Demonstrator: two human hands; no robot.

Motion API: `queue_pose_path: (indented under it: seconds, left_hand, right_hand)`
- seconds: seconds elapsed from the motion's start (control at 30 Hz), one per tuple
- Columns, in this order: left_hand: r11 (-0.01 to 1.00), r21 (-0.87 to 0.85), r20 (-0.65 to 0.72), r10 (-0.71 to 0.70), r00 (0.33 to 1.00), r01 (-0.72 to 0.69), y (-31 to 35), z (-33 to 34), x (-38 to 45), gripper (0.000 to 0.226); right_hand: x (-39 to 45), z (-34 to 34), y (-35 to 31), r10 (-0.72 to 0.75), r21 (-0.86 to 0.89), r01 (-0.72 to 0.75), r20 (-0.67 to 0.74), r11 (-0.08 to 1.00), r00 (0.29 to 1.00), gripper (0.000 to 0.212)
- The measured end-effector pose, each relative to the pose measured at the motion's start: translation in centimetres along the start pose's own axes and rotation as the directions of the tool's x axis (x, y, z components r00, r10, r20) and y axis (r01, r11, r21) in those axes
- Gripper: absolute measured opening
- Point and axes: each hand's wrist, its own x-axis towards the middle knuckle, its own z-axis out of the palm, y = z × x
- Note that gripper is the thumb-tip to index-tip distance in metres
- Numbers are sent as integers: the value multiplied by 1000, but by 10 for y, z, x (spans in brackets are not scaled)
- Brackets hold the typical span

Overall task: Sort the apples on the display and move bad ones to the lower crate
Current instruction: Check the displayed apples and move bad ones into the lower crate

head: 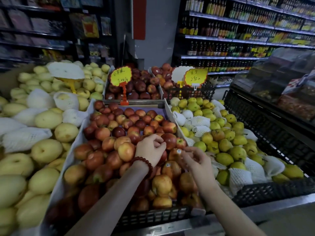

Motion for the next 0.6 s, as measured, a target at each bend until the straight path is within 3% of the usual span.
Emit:
queue_pose_path:
  seconds: [0.13,0.23,0.33,0.47,0.6]
  left_hand:
    - [921,-367,144,-82,986,130,3,-2,-55,15]
    - [858,-490,174,-74,982,151,-13,16,-104,17]
    - [877,-463,198,-38,980,127,-49,40,-153,19]
    - [967,-246,308,19,951,60,-127,79,-204,20]
    - [985,-166,331,16,944,42,-211,123,-236,19]
  right_hand:
    - [-36,-5,-3,-101,213,80,86,974,991,11]
    - [-75,-11,21,-173,304,121,150,945,973,9]
    - [-115,-13,66,-214,322,146,185,935,959,12]
    - [-161,-11,139,-230,283,163,222,945,948,17]
    - [-189,-1,220,-240,267,170,257,948,936,23]
